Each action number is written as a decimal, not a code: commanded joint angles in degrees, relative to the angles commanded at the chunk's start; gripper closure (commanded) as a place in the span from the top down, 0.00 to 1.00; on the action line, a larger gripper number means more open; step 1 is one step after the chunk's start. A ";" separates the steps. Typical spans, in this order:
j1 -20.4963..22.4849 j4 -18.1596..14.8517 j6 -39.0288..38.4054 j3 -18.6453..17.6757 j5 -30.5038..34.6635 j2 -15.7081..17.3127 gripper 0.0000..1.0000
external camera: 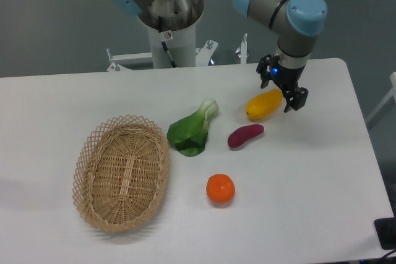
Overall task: Pick up the mango from the table
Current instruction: 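Lower the open gripper around the yellow mango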
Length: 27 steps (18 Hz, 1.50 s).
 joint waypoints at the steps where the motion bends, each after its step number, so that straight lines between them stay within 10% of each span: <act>1: -0.17 0.17 -0.09 -0.44 0.17 -0.18 1.00; 17: -1.32 9.92 -2.45 -5.63 3.34 -3.25 1.00; 27: -2.90 10.46 -5.45 -6.77 3.43 -3.96 1.00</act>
